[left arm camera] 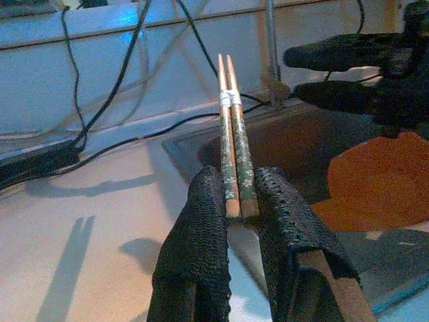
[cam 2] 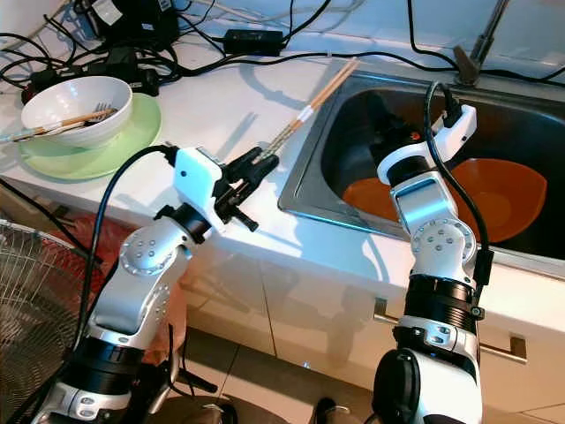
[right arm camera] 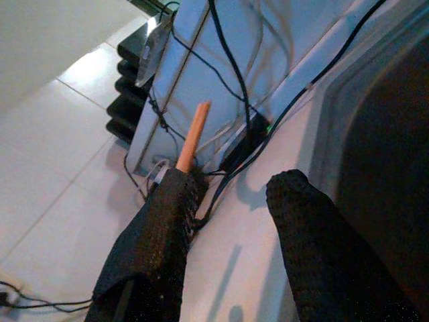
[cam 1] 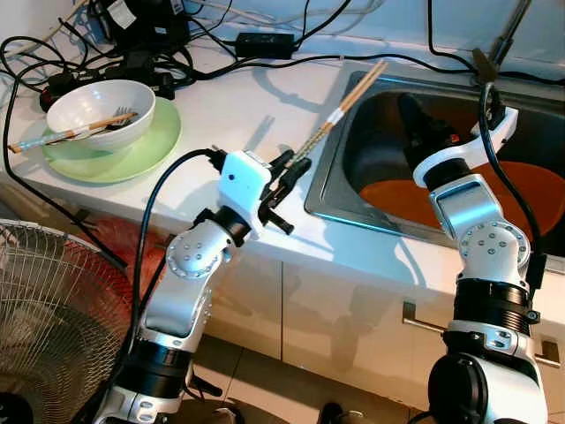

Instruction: Kitchen organization

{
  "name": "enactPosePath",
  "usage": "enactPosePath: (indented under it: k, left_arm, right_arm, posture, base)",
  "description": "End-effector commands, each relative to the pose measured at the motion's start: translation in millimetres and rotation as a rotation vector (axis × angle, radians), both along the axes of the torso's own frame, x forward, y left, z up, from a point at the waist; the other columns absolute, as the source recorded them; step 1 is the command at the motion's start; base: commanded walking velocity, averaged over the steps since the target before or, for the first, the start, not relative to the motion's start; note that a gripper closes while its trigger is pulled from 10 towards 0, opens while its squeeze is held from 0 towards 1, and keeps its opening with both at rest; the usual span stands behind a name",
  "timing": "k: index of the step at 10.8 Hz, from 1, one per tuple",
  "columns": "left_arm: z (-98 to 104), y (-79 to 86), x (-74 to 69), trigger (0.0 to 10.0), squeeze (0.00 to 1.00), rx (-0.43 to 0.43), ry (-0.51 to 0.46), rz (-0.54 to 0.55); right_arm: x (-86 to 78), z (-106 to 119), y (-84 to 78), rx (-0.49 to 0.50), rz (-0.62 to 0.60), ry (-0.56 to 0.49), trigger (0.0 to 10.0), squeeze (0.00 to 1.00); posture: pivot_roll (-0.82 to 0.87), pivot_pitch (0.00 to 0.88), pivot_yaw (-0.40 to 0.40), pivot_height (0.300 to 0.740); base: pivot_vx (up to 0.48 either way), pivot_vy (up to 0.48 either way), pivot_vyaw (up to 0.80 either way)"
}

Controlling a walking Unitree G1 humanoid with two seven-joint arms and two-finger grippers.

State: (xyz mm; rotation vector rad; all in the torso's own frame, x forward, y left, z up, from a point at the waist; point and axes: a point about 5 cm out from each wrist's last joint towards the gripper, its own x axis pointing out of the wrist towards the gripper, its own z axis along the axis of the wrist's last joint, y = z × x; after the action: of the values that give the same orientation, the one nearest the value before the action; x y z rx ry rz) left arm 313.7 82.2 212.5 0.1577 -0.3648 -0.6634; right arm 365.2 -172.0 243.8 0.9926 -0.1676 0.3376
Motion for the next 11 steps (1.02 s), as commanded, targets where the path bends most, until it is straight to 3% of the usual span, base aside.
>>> enactPosePath:
  k: [1, 5, 11]
  left_arm:
    - [2, -6.7, -1.9, 10.0, 0.0, 0.002, -0.003, -0.046]
    - [-2, -23.3, -7.4, 10.0, 0.0, -0.001, 0.023, -0.129]
    - [-3, -28.1, -10.4, 10.0, 0.0, 0.0, 0.039, -0.167]
  right_arm:
    - [-2.8, 6, 2.2, 0.018, 0.015, -0.018, 10.0, 0.0]
    - [-4.3, 6, 4.7, 0.027, 0.025, -0.016, 10.0, 0.0]
    - [-4.4, 4, 5.3, 0.041, 0.026, -0.009, 10.0, 0.0]
  posture:
    - [0.08, 0.136, 0.033, 0.74]
    - [0.08, 0.159, 0.03, 0.74]
    - [0.08, 0.172, 0.03, 0.74]
  base:
    - [0.0, 0.0, 0.0]
    - [0.0, 0.0, 0.0]
    - [0.0, 0.0, 0.0]
